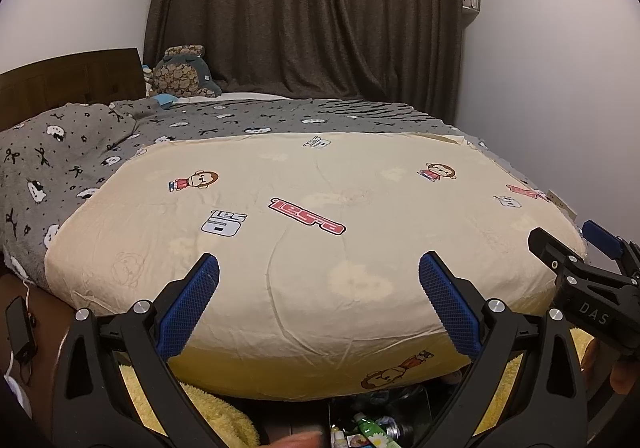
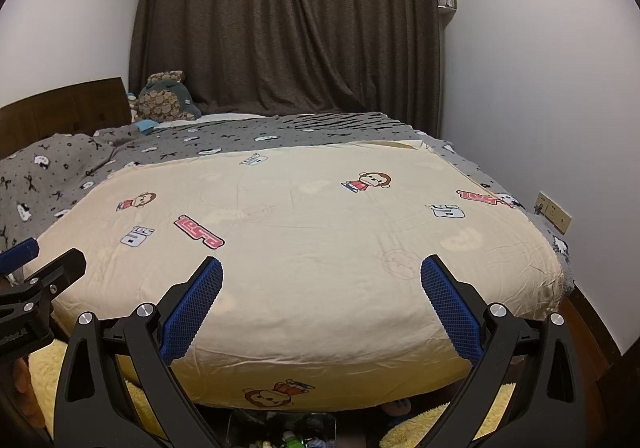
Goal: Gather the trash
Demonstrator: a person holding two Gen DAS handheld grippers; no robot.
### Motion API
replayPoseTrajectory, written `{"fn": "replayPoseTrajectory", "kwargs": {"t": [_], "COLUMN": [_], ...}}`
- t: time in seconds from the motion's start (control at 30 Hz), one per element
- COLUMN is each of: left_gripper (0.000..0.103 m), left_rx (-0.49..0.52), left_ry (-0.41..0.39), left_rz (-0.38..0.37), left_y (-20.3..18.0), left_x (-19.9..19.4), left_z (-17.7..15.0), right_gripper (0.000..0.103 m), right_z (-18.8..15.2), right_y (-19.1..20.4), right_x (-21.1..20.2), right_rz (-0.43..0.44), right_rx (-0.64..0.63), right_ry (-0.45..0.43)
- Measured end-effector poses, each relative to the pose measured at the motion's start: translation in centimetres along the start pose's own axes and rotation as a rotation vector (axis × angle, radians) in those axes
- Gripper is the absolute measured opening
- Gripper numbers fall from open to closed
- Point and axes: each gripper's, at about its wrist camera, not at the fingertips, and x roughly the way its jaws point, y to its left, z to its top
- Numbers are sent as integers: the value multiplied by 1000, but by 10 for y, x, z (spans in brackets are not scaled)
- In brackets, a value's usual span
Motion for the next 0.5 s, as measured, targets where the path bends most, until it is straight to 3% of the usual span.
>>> {"fn": "replayPoseTrajectory", "kwargs": {"t": [0.5], "left_gripper": [95], "left_rx": [15], "left_ry": [-11], "left_rz": [-2], "left_y": [-3], "left_x": [-2], "left_z": [-1], "right_gripper": [100], "right_z": [0], "right_y": [-1], "right_x": [1], "right_rz": [0], "right_rx": [-4], "right_ry": [4]}}
